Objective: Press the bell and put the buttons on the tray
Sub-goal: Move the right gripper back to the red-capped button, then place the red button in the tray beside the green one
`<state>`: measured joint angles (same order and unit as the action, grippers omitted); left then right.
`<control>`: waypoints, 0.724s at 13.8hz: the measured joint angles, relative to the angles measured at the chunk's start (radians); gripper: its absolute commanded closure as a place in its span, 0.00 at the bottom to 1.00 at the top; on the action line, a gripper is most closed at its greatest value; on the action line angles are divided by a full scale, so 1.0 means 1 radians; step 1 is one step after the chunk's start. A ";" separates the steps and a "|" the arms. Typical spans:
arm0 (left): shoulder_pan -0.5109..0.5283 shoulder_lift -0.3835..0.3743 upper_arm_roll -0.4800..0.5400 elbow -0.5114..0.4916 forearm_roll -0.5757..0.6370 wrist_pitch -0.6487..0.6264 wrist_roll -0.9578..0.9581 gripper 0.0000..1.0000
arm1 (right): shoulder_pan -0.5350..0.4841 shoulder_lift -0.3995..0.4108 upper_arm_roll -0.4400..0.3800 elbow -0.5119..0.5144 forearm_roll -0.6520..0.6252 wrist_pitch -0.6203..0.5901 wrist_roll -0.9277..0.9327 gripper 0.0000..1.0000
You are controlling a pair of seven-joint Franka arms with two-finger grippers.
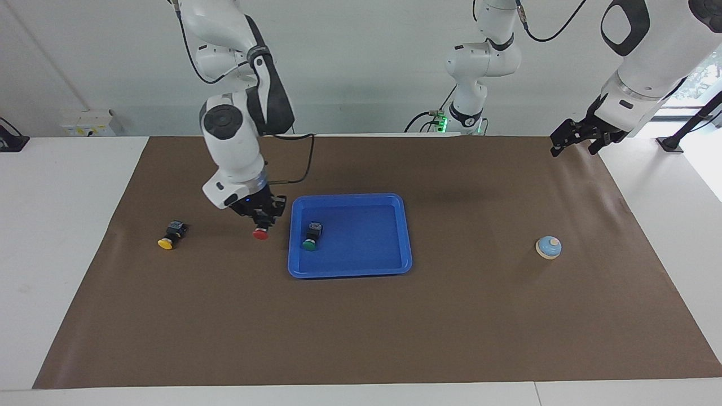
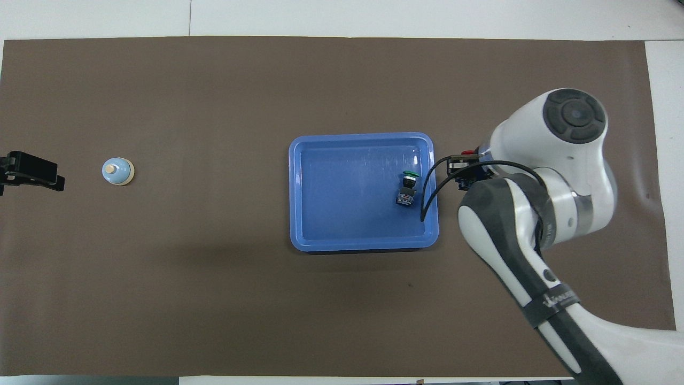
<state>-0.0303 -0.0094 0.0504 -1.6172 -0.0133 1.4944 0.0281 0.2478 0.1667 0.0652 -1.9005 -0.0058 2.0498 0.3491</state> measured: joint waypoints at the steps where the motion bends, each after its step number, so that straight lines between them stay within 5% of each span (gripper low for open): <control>1: 0.000 0.000 0.000 0.000 0.000 0.000 0.000 0.00 | 0.057 0.013 0.001 0.014 0.000 0.001 0.047 1.00; 5: 0.000 0.000 0.000 0.000 0.000 0.000 0.000 0.00 | 0.184 0.101 0.002 0.044 0.000 0.075 0.142 1.00; 10: 0.000 0.000 0.000 0.000 0.000 0.000 0.000 0.00 | 0.216 0.204 0.001 0.051 0.000 0.198 0.152 1.00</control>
<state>-0.0303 -0.0094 0.0505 -1.6172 -0.0133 1.4944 0.0281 0.4642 0.3706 0.0663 -1.8492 -0.0059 2.2483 0.5013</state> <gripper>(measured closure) 0.000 0.586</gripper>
